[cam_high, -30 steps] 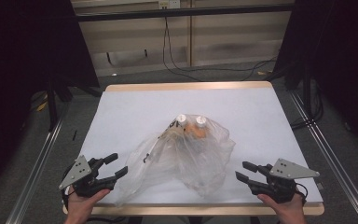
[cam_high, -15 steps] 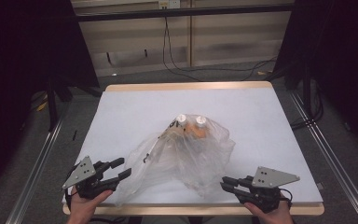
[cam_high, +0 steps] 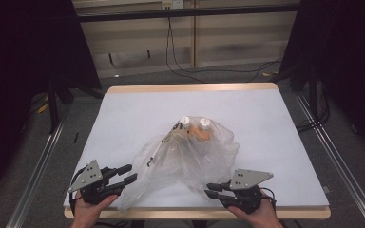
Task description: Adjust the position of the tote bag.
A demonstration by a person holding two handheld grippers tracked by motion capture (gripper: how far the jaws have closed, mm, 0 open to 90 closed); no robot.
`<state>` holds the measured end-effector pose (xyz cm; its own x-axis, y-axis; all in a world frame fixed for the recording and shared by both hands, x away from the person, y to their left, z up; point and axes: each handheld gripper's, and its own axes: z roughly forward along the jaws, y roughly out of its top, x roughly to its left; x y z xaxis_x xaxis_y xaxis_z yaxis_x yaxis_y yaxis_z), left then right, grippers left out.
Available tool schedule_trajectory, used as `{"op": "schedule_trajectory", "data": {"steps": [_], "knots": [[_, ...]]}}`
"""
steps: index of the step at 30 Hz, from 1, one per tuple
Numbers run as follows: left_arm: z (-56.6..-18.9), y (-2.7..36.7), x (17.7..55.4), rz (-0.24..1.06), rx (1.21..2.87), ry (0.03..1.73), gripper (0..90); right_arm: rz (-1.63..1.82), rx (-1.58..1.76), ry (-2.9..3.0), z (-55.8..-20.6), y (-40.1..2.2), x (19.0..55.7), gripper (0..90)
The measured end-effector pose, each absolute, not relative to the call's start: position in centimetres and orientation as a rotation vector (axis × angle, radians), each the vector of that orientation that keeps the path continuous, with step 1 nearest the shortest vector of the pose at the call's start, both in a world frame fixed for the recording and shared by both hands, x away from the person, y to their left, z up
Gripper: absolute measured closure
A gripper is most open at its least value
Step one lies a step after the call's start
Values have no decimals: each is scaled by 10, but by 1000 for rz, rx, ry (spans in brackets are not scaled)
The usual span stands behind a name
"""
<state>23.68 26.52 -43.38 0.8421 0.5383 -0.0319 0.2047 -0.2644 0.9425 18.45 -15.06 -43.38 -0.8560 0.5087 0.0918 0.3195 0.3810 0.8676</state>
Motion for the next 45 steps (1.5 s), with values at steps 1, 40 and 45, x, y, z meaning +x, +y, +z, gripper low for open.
{"op": "schedule_trajectory", "data": {"steps": [1, 40, 45], "knots": [[-433, 267, 238, 362, 1841, 558, 618, 1447, 733, 2464, -435, -146, 189, 734], [-440, 262, 218, 238, 1900, 509, 475, 1138, 893, 2551, -483, -133, 244, 876], [-444, 258, 216, 231, 1960, 472, 461, 1139, 886, 2558, -482, -134, 244, 900]]}}
